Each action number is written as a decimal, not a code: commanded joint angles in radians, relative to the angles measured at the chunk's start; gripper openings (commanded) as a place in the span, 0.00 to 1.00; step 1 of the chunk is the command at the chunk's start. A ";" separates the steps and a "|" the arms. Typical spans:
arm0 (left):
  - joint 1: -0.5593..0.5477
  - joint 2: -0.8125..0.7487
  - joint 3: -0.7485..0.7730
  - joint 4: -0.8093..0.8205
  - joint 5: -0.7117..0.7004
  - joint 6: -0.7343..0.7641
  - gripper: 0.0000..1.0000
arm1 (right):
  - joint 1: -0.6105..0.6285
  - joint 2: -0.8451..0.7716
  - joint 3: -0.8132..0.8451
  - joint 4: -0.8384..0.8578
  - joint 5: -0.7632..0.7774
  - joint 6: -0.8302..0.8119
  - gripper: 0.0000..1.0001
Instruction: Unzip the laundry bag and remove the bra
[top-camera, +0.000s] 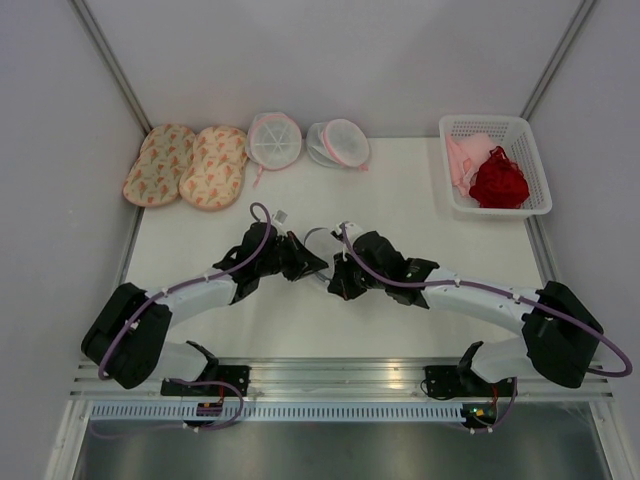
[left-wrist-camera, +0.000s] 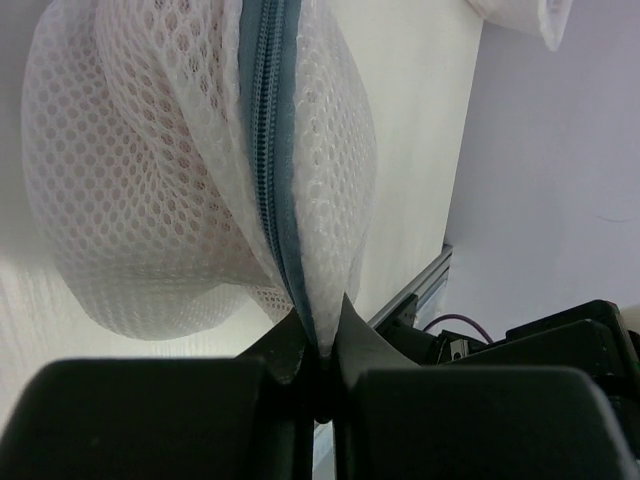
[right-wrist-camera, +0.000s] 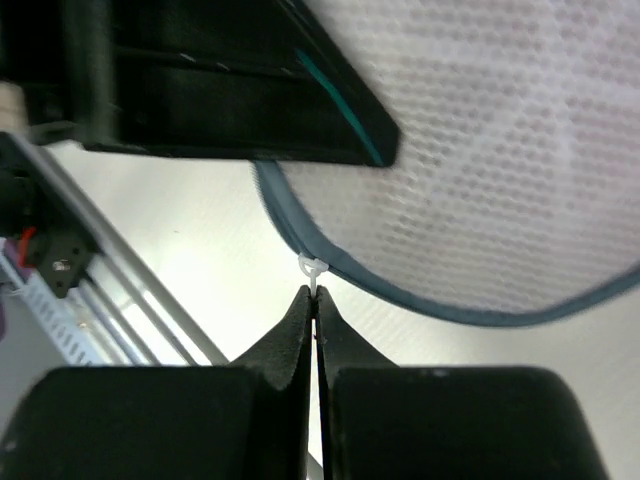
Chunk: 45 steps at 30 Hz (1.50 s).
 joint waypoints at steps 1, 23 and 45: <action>0.032 0.004 0.054 -0.039 0.004 0.105 0.02 | 0.011 0.031 0.020 -0.167 0.093 -0.026 0.00; 0.054 0.325 0.519 -0.427 0.164 0.613 0.69 | -0.180 0.018 0.037 -0.223 0.406 -0.049 0.00; 0.026 -0.129 0.020 -0.159 0.007 0.007 0.92 | -0.087 -0.009 -0.016 0.039 -0.164 -0.024 0.01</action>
